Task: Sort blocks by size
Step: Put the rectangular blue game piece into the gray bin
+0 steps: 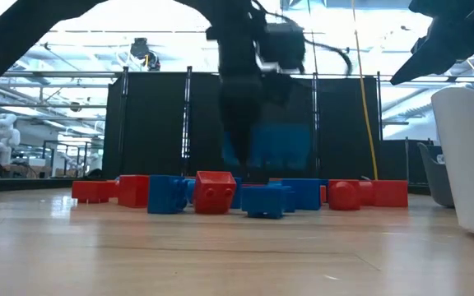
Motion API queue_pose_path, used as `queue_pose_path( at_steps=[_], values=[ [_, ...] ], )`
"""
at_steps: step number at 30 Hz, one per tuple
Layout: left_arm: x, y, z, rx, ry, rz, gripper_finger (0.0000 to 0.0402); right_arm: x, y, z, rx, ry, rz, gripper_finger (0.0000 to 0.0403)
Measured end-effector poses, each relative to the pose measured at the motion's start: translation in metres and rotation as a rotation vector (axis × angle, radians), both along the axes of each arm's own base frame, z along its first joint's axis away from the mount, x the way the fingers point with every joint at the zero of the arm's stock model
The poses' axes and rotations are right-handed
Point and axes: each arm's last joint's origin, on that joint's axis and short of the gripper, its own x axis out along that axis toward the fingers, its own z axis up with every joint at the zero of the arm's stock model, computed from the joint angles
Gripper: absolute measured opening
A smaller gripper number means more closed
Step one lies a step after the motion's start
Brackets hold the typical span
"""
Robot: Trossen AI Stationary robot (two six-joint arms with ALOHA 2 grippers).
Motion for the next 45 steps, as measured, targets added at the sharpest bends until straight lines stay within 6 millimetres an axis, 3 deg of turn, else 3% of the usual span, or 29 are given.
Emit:
queue_pose_path(
  at_steps=[5,10,17,23,31,38,45],
  values=[
    [-0.022,-0.016,0.049,-0.009,-0.027,0.049,0.0139,0.000,0.000,0.000,0.016,-0.009,-0.011,0.0119],
    [-0.057,-0.056,0.103,-0.018,-0.102,0.083,0.0139,0.000,0.000,0.000,0.017,-0.011,-0.011,0.0119],
    [-0.130,-0.133,0.127,0.031,-0.071,0.244,0.0139,0.000,0.000,0.000,0.016,-0.012,-0.012,0.0119],
    [-0.183,-0.188,0.124,0.035,-0.102,0.434,0.0139,0.000,0.000,0.000,0.009,-0.012,-0.011,0.0119],
    [-0.236,-0.240,0.096,0.066,-0.035,0.614,0.0139,0.002,0.001,0.002,0.025,-0.036,-0.014,0.0119],
    [-0.270,-0.265,0.069,0.070,-0.036,0.771,0.0139,0.002,0.001,0.002,0.052,-0.047,-0.033,0.0118],
    [-0.287,-0.266,0.046,0.103,0.104,0.943,0.0139,0.002,0.001,0.002,0.086,-0.060,-0.057,0.0118]
  ],
)
